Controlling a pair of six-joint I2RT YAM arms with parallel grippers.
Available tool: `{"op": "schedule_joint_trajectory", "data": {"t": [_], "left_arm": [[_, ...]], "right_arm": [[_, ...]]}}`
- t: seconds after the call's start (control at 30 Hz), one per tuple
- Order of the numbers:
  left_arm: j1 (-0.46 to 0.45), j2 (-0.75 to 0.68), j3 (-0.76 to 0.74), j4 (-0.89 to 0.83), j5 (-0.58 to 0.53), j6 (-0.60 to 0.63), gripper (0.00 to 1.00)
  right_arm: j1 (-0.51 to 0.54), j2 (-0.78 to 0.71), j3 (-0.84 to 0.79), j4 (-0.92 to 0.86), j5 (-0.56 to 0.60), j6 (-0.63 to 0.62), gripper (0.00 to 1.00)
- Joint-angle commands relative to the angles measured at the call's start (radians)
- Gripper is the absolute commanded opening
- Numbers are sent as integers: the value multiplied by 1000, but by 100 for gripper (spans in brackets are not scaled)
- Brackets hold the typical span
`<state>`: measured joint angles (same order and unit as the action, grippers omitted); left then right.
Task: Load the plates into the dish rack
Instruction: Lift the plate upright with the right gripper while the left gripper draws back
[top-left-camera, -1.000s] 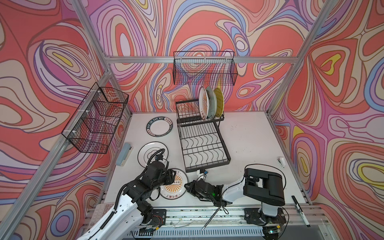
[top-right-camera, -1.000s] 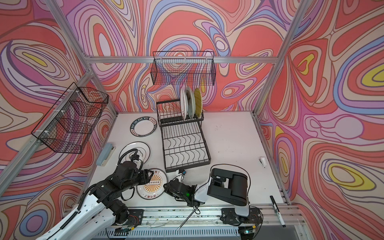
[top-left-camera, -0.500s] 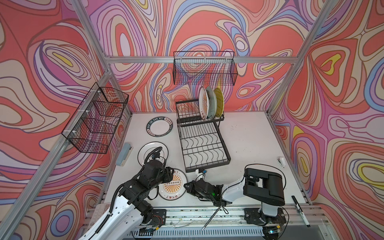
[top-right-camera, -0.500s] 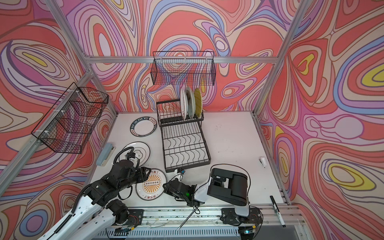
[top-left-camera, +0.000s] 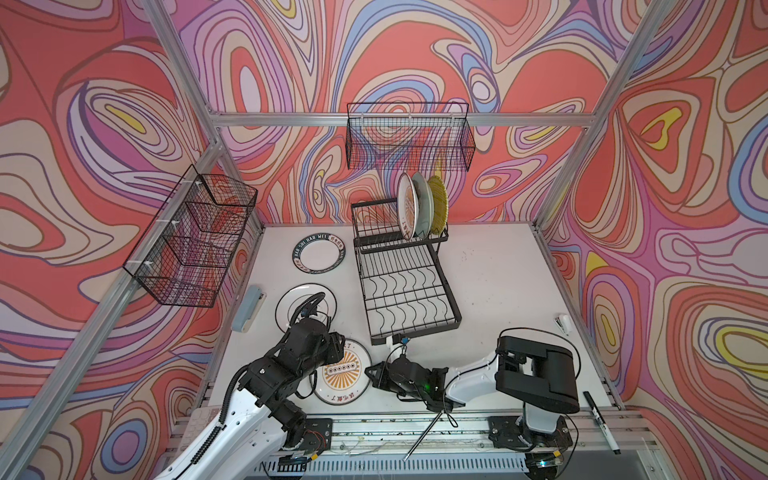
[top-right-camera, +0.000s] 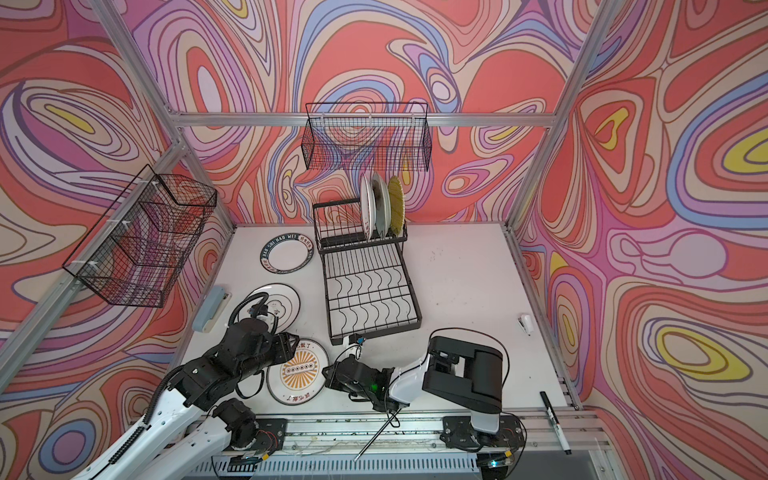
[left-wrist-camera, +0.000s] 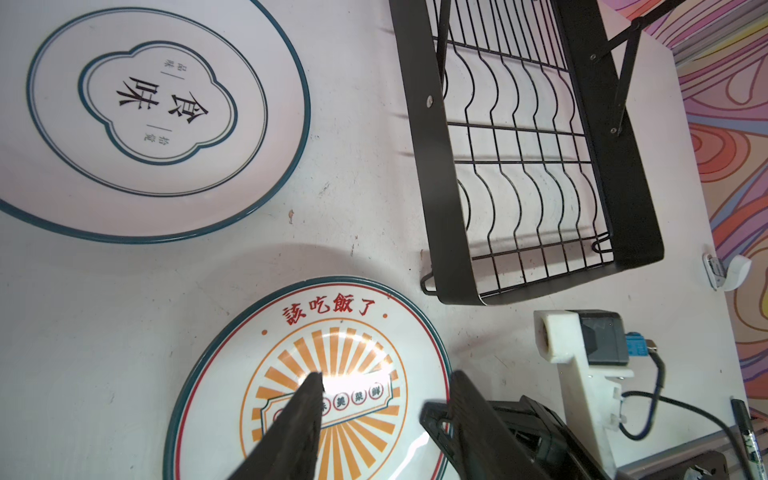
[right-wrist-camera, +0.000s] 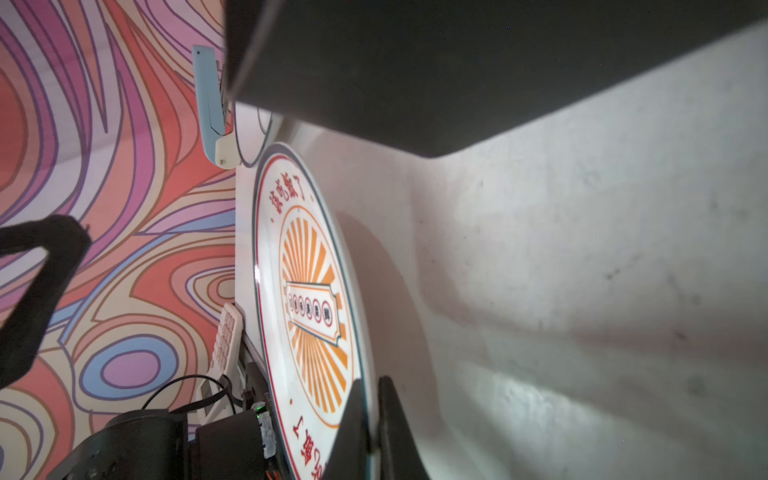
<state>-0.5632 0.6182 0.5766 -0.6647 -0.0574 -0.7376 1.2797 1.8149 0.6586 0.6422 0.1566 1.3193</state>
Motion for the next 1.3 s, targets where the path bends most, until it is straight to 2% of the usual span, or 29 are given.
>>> {"op": "schedule_joint_trajectory", "data": {"t": [0.0,0.33,0.57,0.8,1.03,1.27], "left_arm": [[-1,6,31,-24,-16,-17,52],[-1,-40,59,17,53,41,53],[-2,-61,100,70,106,56,53],[-1,-70,112,93,132,71,54],[-1,-74,114,132,134,71,55],[-1,-10,117,175,155,74,55]], "right_arm": [[8,-72,22,22,6,-32,0],[-2,-224,67,-160,57,-128,0],[-61,-286,105,-250,26,-183,0],[-164,-382,128,-359,-19,-232,0],[-293,-521,130,-516,-16,-338,0],[-427,-672,105,-634,-34,-398,0]]}}
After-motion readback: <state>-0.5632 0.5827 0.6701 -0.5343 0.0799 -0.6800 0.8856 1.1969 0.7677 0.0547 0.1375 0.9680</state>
